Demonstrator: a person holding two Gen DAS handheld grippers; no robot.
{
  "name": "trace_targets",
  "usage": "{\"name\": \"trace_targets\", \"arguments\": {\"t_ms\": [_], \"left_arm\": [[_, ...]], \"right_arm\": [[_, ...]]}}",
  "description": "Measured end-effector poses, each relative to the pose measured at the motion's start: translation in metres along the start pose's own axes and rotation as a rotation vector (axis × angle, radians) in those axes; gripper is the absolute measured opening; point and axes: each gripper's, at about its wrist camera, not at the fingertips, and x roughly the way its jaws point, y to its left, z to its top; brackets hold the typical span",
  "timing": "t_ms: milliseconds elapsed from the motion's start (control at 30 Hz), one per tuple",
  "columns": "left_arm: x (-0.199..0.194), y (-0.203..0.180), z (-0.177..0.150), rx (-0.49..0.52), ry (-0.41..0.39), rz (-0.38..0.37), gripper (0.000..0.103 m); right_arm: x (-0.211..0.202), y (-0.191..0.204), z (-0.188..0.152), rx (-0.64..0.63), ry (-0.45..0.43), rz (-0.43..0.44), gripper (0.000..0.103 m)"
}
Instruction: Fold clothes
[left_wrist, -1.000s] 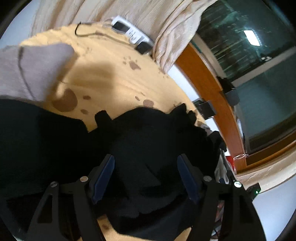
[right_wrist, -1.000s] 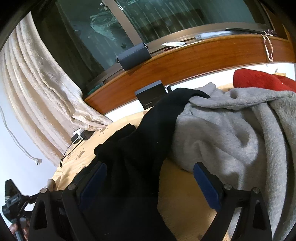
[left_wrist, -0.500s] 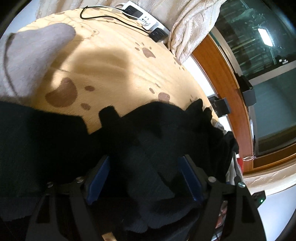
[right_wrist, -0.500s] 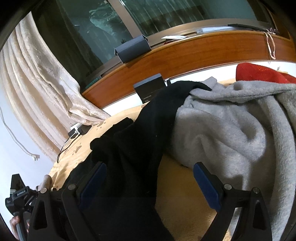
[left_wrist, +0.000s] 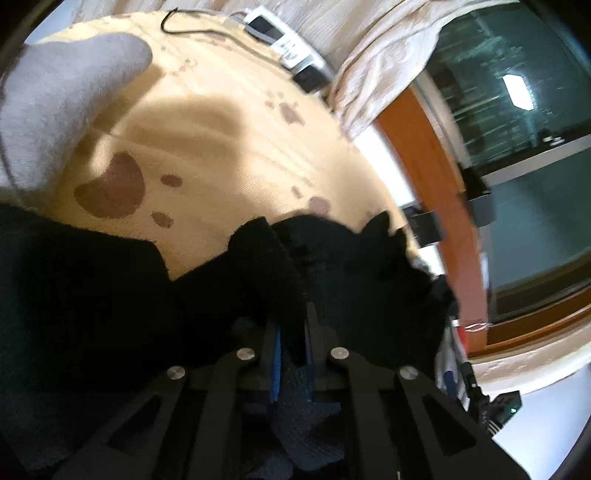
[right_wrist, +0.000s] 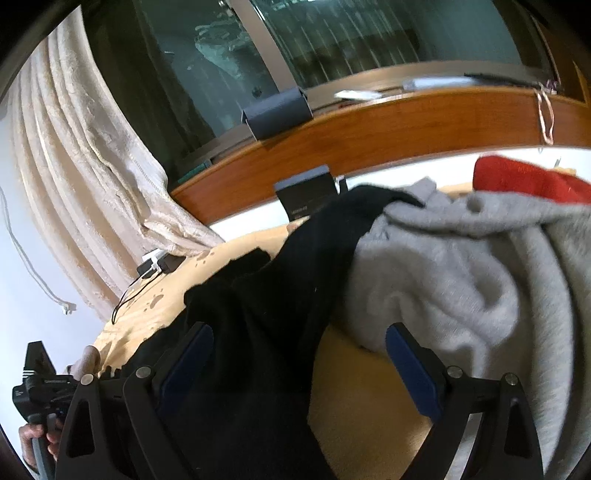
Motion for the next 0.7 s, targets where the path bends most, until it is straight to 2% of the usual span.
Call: {"name": "trace_targets", "arguments": {"t_ms": [167,333,500,600,700], "left_arm": [[-0.003,-0.001,-0.004,0.008,-0.007,-0.124,0.011],[-0.005,-0.004,-0.002,0.025,0.003,-0.209,0.011],[-0.009,-0.009,-0.004,0.042,0.010,-0.261,0.011],[-0.010,-0.008,-0.004,0.040,0.017,-0.281,0.011],[-0.011,-0.006,-0.004,0.034,0.024,-0.297,0.011]], "right_arm": [[-0.018,-0.003,0.015,-0.013,-0.054,0.024,0.097],[-0.008,0.005,0.030,-0.045,-0.041,0.055,0.097],[0.042,0.034,0.057,-0.072,0.086,0.163,0.097],[0.085,0.054,0.071,-0.080,0.220,0.231,0.097],[0.128,0.062,0.080,-0.050,0.335,0.230,0.097]]}}
